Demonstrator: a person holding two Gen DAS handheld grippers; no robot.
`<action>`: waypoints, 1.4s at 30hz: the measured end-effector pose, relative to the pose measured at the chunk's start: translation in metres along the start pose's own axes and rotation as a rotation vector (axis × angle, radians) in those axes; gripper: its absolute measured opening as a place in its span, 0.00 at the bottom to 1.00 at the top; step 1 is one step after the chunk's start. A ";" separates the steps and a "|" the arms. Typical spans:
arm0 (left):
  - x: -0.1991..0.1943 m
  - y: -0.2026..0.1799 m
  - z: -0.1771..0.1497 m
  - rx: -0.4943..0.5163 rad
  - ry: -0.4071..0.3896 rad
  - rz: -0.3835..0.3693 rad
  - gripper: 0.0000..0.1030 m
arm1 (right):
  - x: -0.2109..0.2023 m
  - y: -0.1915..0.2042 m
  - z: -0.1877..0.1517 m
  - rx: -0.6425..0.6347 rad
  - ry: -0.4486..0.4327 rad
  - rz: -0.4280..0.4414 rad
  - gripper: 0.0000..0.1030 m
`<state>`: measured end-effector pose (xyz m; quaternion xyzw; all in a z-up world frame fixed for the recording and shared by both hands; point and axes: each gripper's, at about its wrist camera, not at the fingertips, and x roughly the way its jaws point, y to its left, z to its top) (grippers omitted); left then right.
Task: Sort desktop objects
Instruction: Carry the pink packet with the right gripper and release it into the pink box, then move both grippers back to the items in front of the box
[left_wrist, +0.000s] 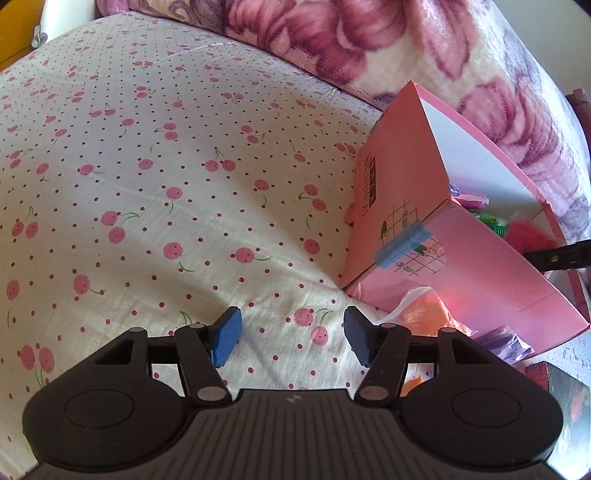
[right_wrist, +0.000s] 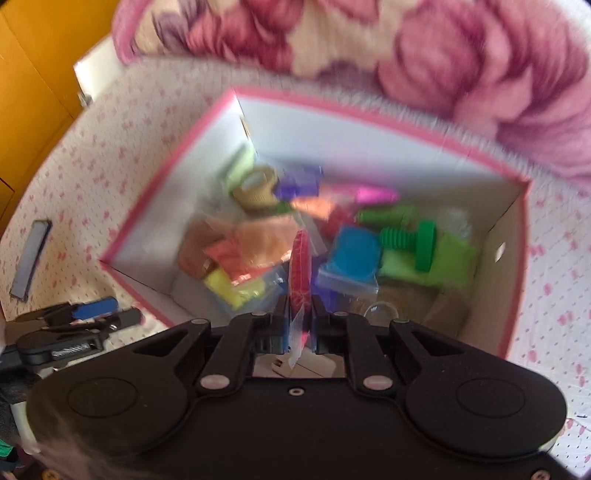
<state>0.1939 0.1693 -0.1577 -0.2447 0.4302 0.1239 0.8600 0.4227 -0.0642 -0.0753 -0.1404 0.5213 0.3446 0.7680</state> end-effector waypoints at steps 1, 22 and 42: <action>0.000 0.000 0.000 0.000 0.000 -0.001 0.58 | 0.004 -0.001 0.000 0.007 0.013 0.001 0.10; -0.002 -0.004 -0.001 0.030 0.014 -0.008 0.59 | -0.021 -0.013 -0.013 0.156 -0.106 -0.033 0.61; -0.020 -0.057 -0.033 0.557 -0.010 -0.219 0.59 | -0.049 0.075 -0.147 -0.032 -0.311 -0.176 0.77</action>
